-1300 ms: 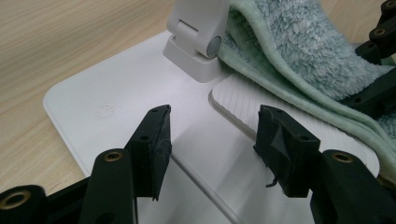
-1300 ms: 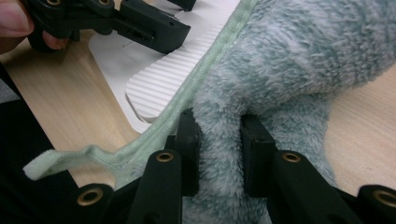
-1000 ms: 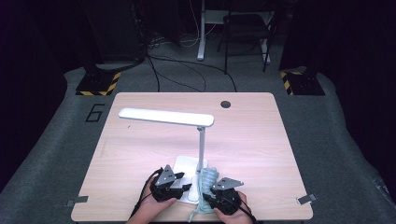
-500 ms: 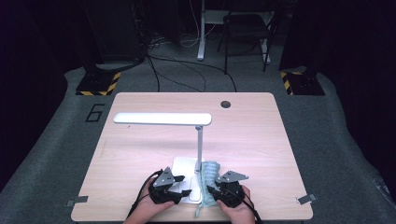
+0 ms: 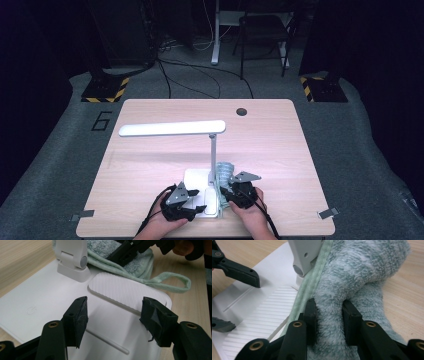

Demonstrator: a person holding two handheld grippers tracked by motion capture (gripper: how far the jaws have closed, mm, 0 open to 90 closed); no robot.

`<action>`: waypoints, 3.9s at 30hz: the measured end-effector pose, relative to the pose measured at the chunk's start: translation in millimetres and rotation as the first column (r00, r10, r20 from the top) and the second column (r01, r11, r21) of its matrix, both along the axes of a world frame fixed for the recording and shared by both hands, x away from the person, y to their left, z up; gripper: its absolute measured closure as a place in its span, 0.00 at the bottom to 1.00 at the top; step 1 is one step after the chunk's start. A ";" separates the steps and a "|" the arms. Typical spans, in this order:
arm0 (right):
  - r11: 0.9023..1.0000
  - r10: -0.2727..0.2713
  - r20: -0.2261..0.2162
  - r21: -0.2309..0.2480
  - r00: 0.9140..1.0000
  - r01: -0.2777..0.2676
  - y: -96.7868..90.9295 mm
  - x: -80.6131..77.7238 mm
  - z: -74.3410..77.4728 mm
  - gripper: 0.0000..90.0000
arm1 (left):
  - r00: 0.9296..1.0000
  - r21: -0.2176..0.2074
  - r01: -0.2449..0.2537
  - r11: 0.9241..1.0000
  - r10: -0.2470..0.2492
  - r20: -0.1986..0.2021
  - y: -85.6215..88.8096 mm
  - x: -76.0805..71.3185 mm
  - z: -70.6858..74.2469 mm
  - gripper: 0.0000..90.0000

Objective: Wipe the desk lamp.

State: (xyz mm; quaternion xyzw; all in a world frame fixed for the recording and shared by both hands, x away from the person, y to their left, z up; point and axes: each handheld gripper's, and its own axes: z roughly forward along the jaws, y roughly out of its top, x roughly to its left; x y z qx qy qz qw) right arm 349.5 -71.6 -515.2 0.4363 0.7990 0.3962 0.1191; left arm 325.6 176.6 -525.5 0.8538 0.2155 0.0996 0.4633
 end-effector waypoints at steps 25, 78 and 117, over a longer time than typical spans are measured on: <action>0.991 0.134 0.010 0.020 0.991 -0.134 -14.3 -59.4 1.0 0.78 | 1.000 -0.001 -0.006 1.000 0.006 -0.007 -2.6 0.9 0.4 0.44; 0.955 -0.293 0.104 -0.010 0.950 0.295 -138.4 -1.3 -5.0 0.57 | 1.000 -0.006 -0.026 1.000 0.026 -0.005 -3.2 3.4 0.0 0.43; 0.969 -0.239 0.220 0.122 0.946 0.216 -124.0 -19.9 46.2 0.48 | 1.000 -0.013 -0.025 1.000 0.024 -0.011 -2.4 3.6 0.1 0.43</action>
